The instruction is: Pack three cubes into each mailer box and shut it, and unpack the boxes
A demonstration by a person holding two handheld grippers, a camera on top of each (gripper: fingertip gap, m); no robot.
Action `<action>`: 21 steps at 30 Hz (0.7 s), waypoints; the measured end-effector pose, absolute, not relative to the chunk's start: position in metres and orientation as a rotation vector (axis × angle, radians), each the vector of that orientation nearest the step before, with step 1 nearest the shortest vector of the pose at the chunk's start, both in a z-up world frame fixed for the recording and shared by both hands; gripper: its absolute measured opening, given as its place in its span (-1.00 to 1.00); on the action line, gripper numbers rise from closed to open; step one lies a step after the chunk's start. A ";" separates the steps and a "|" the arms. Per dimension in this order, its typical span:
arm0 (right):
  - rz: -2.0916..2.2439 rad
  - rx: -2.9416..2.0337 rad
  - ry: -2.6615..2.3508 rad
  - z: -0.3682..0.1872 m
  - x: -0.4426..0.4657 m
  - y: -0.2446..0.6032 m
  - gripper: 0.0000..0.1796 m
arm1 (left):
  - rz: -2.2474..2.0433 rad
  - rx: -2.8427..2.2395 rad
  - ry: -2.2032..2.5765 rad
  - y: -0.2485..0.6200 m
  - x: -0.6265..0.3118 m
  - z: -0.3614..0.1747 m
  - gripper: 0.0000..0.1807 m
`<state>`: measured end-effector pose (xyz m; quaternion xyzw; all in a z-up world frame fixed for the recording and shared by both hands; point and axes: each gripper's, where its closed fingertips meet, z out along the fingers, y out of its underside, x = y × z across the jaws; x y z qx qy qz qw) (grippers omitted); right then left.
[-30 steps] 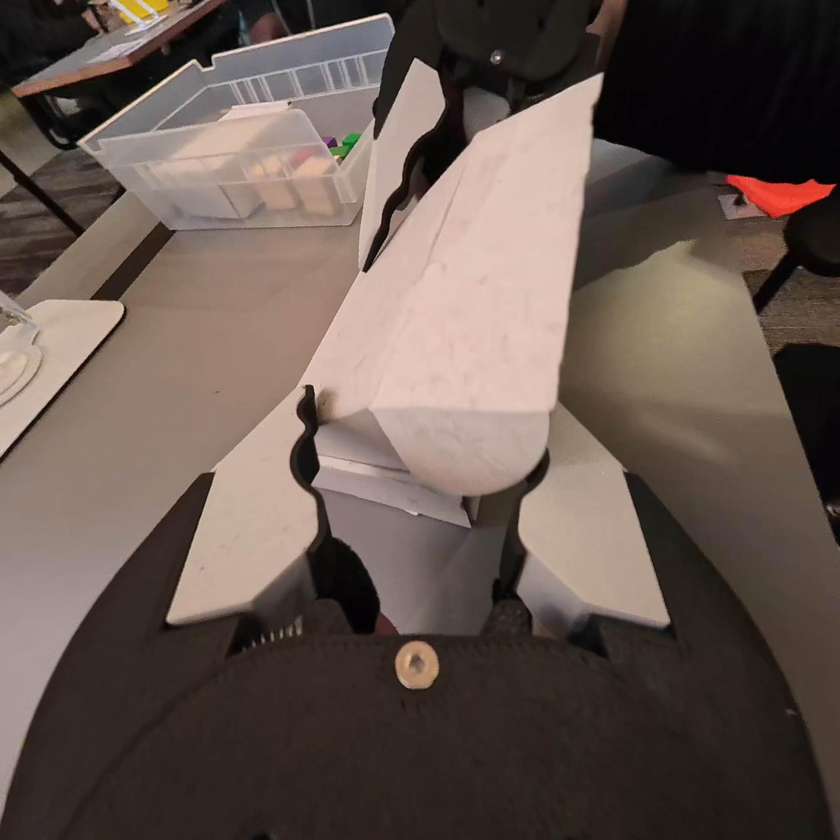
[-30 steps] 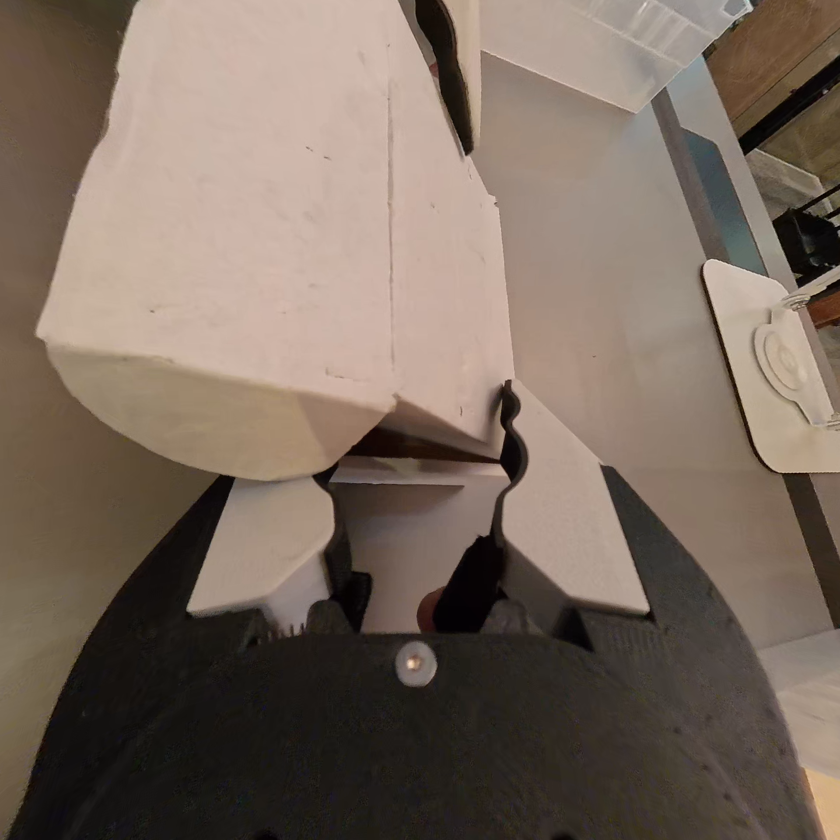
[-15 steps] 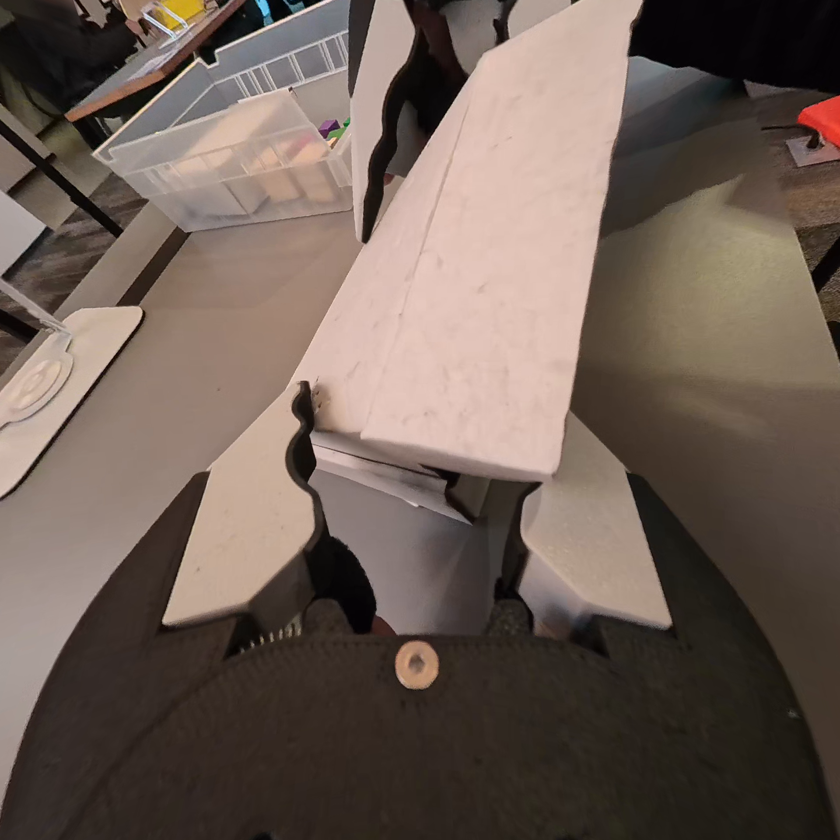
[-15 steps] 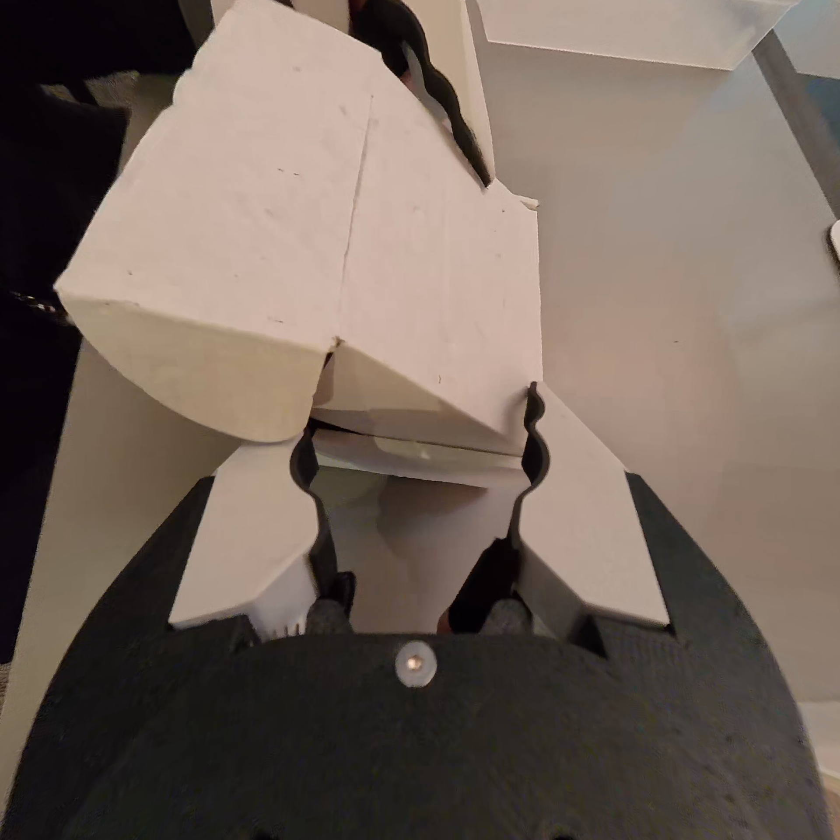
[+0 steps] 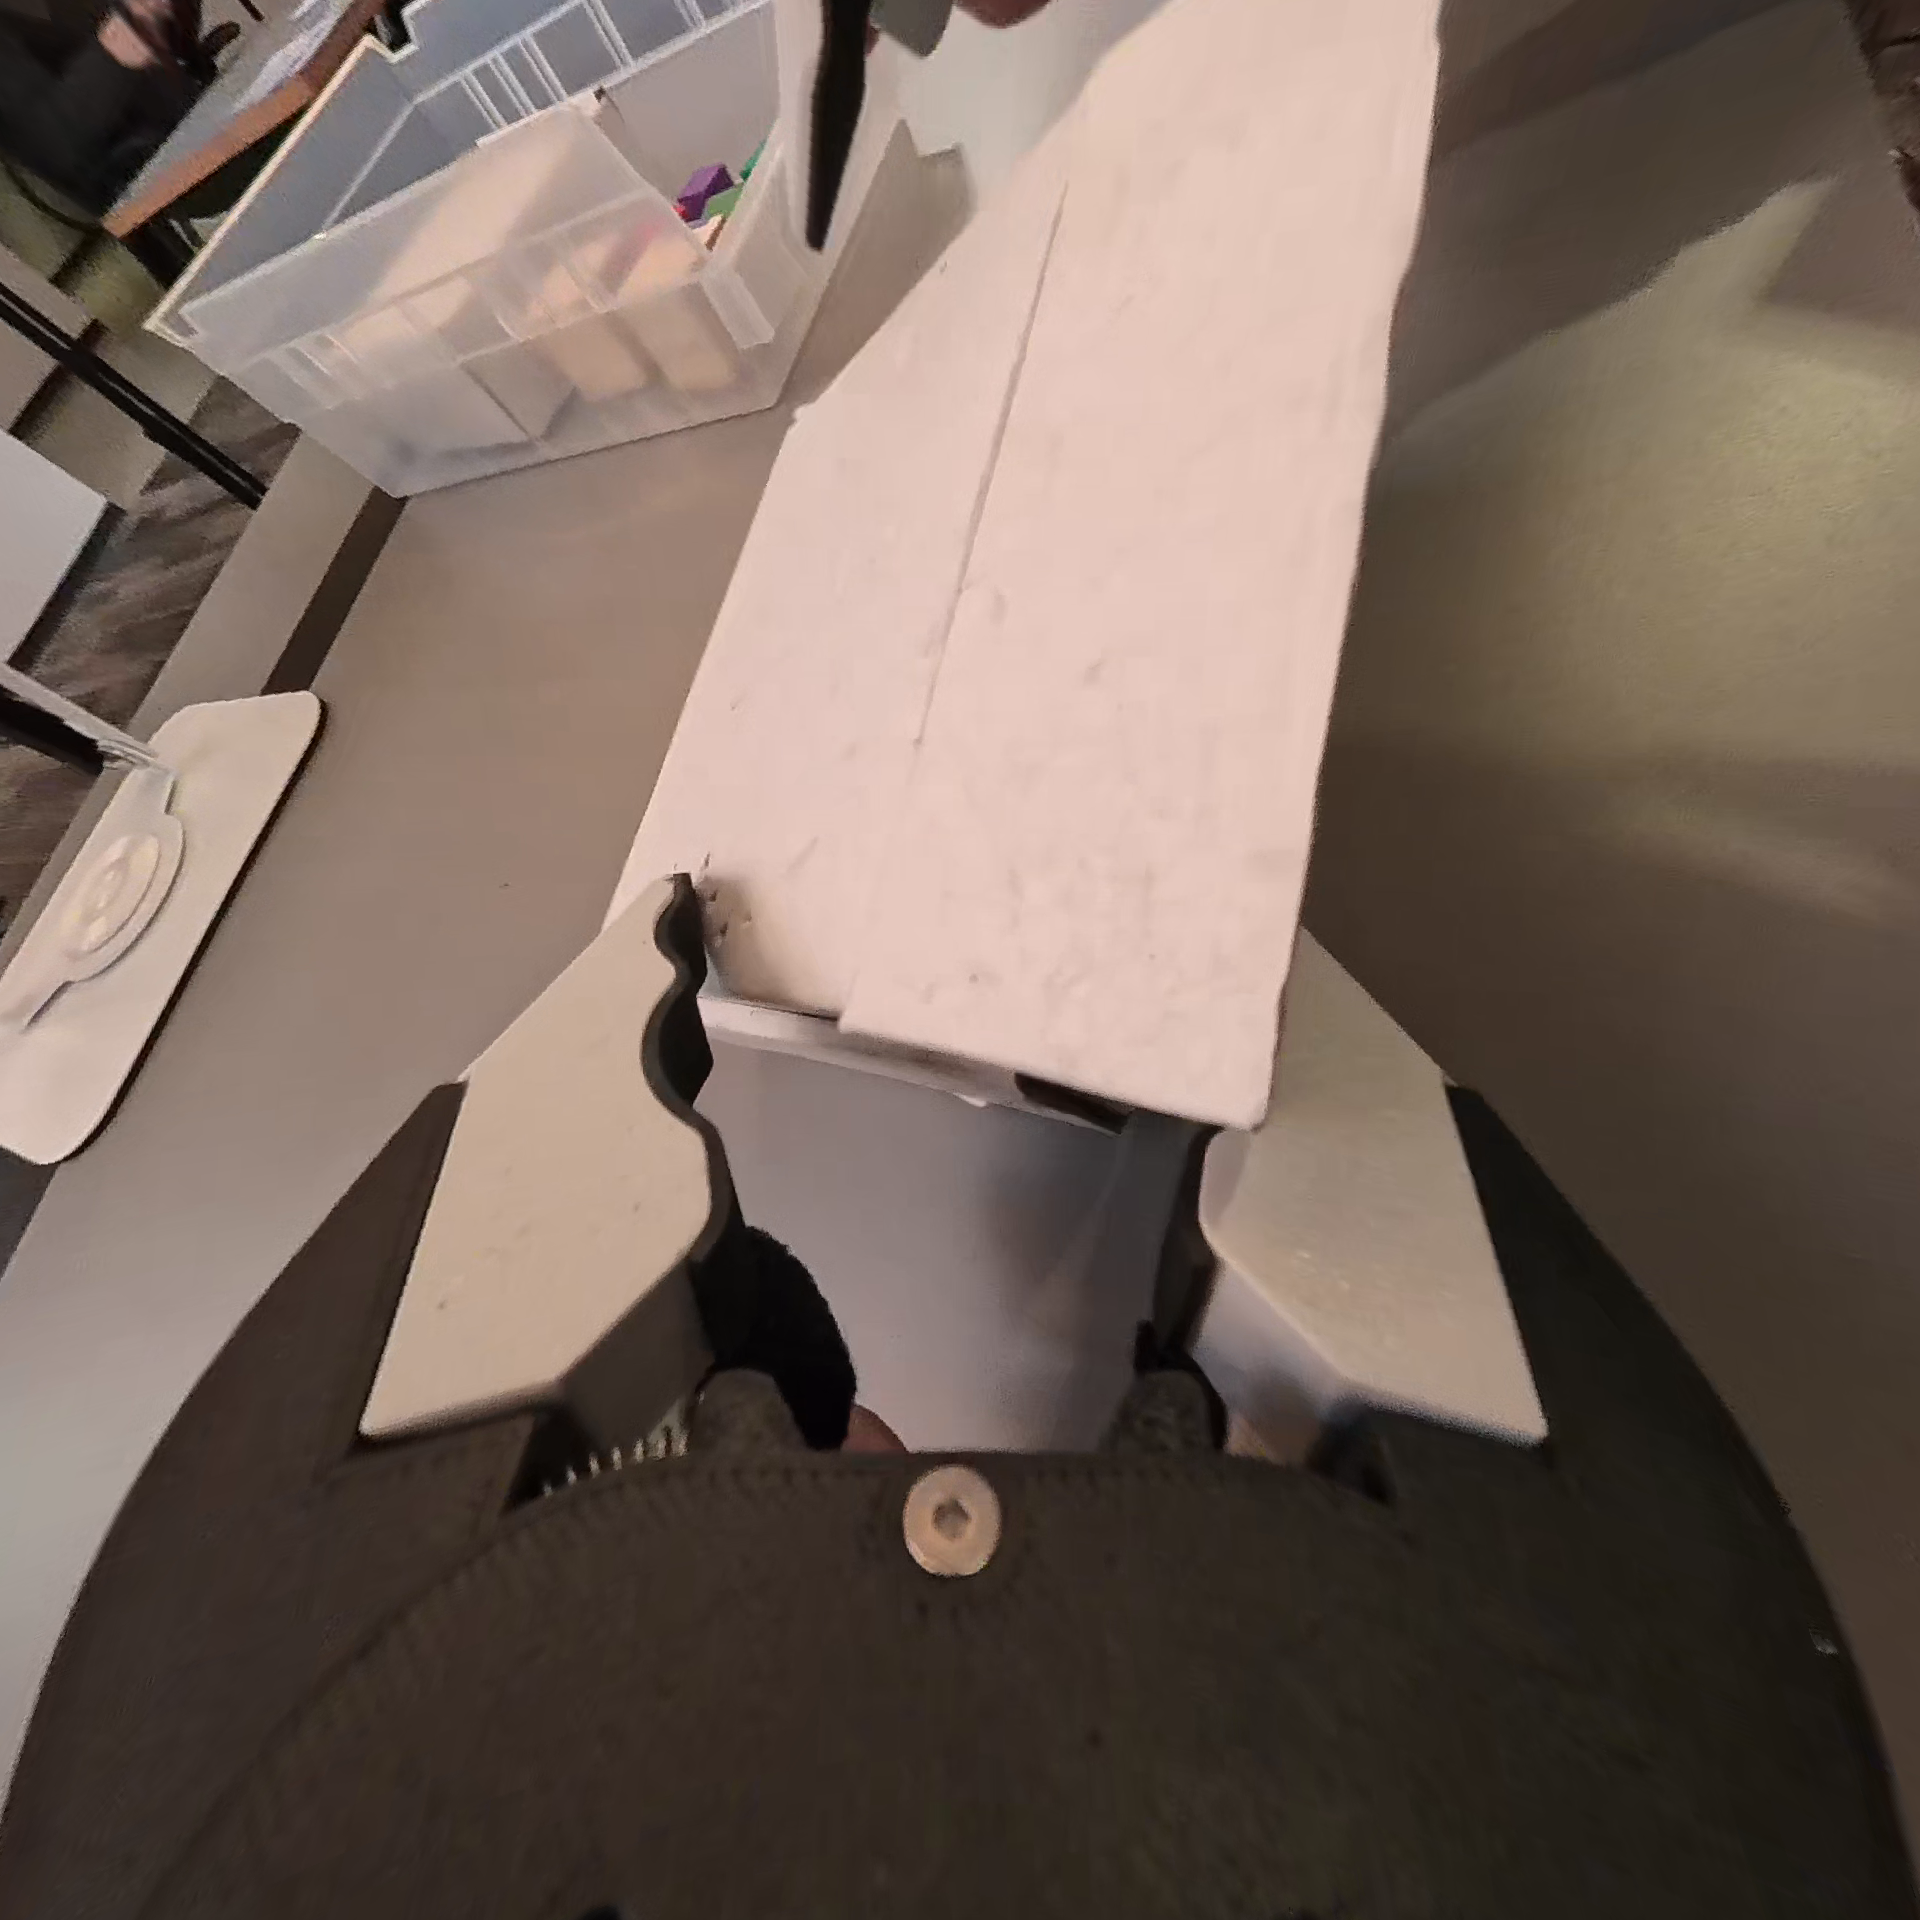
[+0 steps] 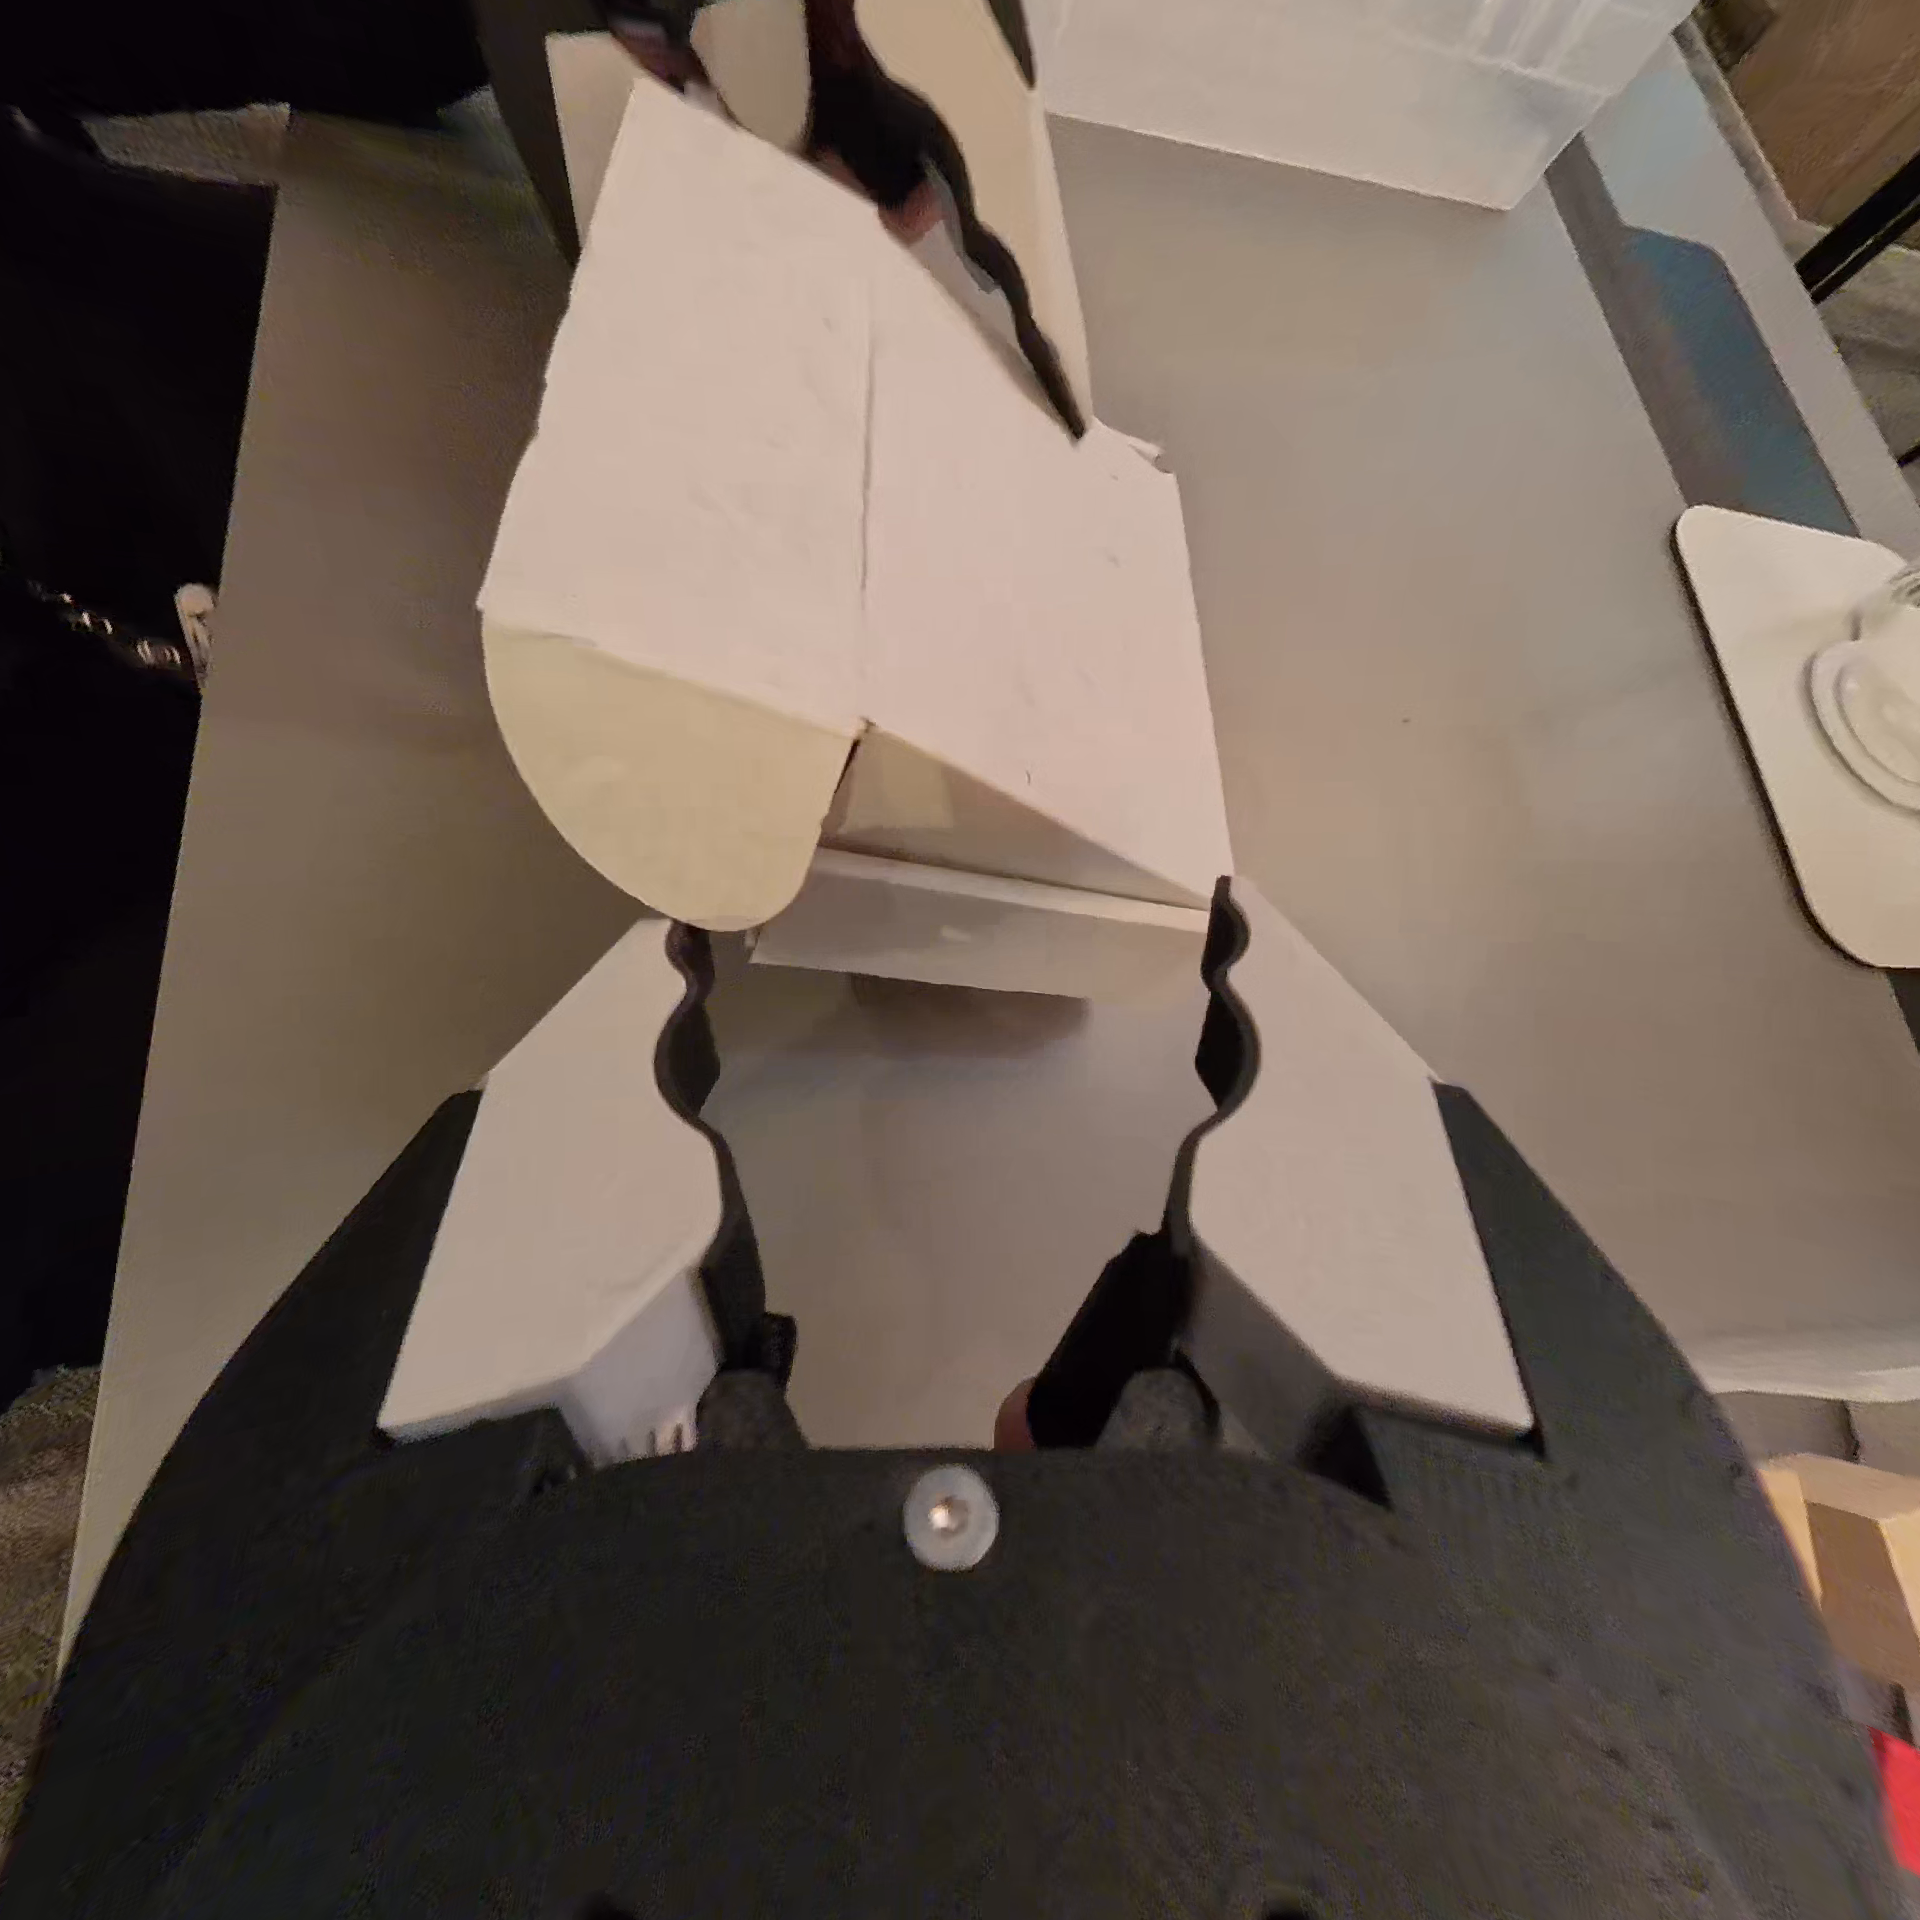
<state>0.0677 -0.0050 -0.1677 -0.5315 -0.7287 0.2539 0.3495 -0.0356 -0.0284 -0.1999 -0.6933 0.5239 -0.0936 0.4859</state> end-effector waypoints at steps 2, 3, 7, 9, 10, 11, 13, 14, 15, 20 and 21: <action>0.660 -1.337 -1.925 -0.171 0.067 -0.016 0.07 | -0.221 -1.689 1.296 -0.030 -0.034 -0.202 0.10; 0.624 -1.343 -1.969 -0.179 0.069 -0.019 0.07 | -0.212 -1.688 1.310 -0.030 -0.032 -0.203 0.10; 0.528 -1.324 -2.108 -0.196 0.079 -0.033 0.11 | -0.133 -1.712 1.387 -0.032 -0.029 -0.217 0.20; 0.442 -1.288 -2.100 -0.197 0.077 -0.029 0.10 | -0.089 -1.691 1.386 -0.030 -0.028 -0.220 0.19; 0.451 -1.268 -2.097 -0.198 0.073 -0.031 0.07 | -0.094 -1.691 1.373 -0.030 -0.027 -0.220 0.19; 0.469 -1.269 -2.116 -0.203 0.071 -0.036 0.02 | -0.090 -1.688 1.373 -0.031 -0.027 -0.221 0.19; 0.410 -1.254 -2.128 -0.212 0.069 -0.035 -0.05 | -0.094 -1.691 1.378 -0.032 -0.026 -0.221 0.19; 0.404 -1.260 -2.127 -0.212 0.069 -0.034 -0.07 | -0.104 -1.690 1.381 -0.032 -0.026 -0.221 0.19; 0.423 -1.280 -2.125 -0.211 0.069 -0.035 -0.06 | -0.120 -1.691 1.382 -0.033 -0.026 -0.220 0.20; 0.484 -1.317 -2.169 -0.206 0.074 -0.034 -0.06 | -0.293 -1.749 1.388 -0.046 -0.032 -0.209 0.18; 0.494 -1.330 -2.181 -0.206 0.076 -0.034 -0.01 | -0.312 -1.758 1.392 -0.049 -0.036 -0.206 0.16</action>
